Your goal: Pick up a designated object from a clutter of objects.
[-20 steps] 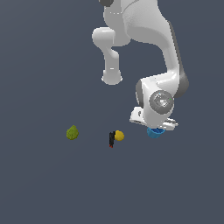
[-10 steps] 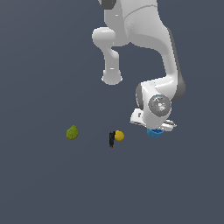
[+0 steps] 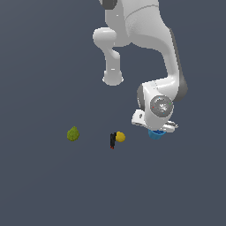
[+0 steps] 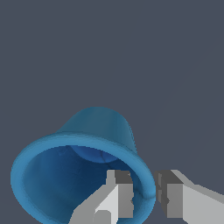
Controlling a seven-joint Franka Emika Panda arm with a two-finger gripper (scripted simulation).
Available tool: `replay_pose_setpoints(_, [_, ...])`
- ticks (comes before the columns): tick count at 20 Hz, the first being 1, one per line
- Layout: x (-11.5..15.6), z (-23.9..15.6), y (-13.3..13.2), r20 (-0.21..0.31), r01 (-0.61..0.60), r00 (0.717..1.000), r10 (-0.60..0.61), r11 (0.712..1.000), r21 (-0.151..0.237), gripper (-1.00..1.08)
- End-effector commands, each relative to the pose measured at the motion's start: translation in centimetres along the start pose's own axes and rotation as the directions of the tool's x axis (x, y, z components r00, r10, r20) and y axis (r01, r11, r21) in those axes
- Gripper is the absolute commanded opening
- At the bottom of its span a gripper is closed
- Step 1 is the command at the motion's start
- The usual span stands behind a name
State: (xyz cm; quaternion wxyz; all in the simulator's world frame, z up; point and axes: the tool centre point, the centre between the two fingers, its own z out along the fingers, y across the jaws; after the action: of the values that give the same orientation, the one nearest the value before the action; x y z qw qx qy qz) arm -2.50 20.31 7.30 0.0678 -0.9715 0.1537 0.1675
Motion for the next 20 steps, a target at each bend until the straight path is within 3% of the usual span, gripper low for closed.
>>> replay_pose_setpoints(1, [0.0, -0.1, 0.1, 0.0, -0.001, 1.0, 0.001, 1.0, 0.0, -1.0])
replay_pose_setpoints(11, [-1.2, -2.5, 2.3, 0.0, -0.001, 1.0, 0.001, 1.0, 0.0, -1.0])
replay_pose_setpoints(20, [-3.9, -8.0, 7.2, 0.001, -0.002, 1.0, 0.002, 1.0, 0.002, -1.0])
